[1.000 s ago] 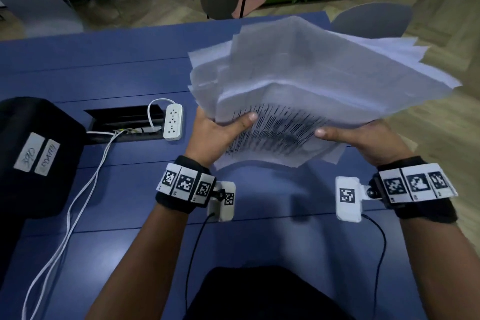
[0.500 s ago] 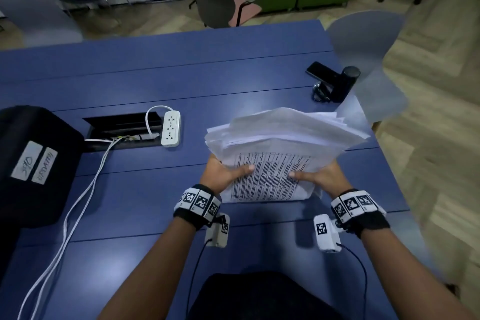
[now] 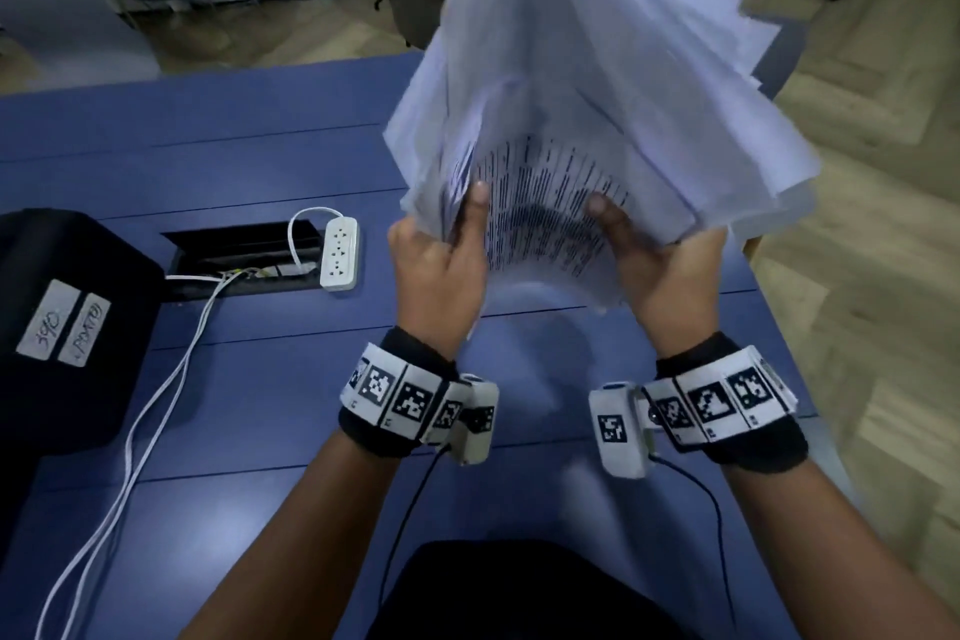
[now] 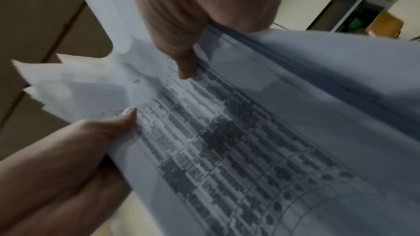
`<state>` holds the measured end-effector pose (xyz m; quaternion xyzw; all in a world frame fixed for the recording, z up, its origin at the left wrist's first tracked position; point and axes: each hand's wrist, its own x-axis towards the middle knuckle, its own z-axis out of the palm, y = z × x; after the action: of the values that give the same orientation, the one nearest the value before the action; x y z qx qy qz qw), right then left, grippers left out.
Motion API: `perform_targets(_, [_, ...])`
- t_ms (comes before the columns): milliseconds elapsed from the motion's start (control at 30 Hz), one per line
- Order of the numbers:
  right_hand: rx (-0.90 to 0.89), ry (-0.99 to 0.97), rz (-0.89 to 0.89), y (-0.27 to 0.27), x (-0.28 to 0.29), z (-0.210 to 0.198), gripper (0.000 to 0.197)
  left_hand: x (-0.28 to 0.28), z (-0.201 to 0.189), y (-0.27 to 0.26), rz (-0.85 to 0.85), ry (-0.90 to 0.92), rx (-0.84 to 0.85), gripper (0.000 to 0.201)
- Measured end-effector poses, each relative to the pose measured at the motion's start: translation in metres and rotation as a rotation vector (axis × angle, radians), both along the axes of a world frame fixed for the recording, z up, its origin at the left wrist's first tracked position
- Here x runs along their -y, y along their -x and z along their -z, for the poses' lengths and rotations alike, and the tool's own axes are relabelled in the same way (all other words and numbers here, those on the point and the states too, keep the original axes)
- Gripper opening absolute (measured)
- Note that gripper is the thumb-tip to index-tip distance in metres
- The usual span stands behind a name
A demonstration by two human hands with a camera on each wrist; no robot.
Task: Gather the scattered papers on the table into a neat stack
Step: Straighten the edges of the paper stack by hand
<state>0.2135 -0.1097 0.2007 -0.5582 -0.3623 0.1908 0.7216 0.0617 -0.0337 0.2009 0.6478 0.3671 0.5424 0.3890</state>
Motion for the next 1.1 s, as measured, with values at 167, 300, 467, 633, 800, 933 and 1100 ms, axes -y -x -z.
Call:
perform_targets(167, [-0.119,0.108,-0.02,0.01,0.006,0.054,0.021,0.017,0.032,0.003,0.039,0.188,0.017,0.015])
perform_targets(300, [-0.001,0.445,-0.159,0.0,0.025,0.114,0.042,0.025,0.089,0.023,0.055,0.544,-0.044,0.028])
perform_targets(467, [-0.176,0.381,-0.224,-0.009,0.025,0.095,0.073,0.017,0.098,0.037,0.041,0.653,0.031,0.045])
perform_targets(633, [-0.164,0.185,-0.267,-0.012,0.011,0.048,0.035,0.017,0.047,0.028,0.069,0.379,0.146,0.02])
perform_targets(800, [-0.156,0.302,-0.157,-0.02,-0.002,0.07,0.049,0.004,0.015,0.001,-0.257,0.428,0.18,0.039])
perform_targets(933, [-0.183,0.282,-0.214,-0.026,-0.001,0.08,0.044,-0.005,0.015,-0.006,-0.397,0.469,0.124,0.04])
perform_targets(1100, [-0.227,0.294,-0.234,-0.029,0.0,0.086,0.059,-0.012,0.014,-0.006,-0.415,0.451,0.114,0.049])
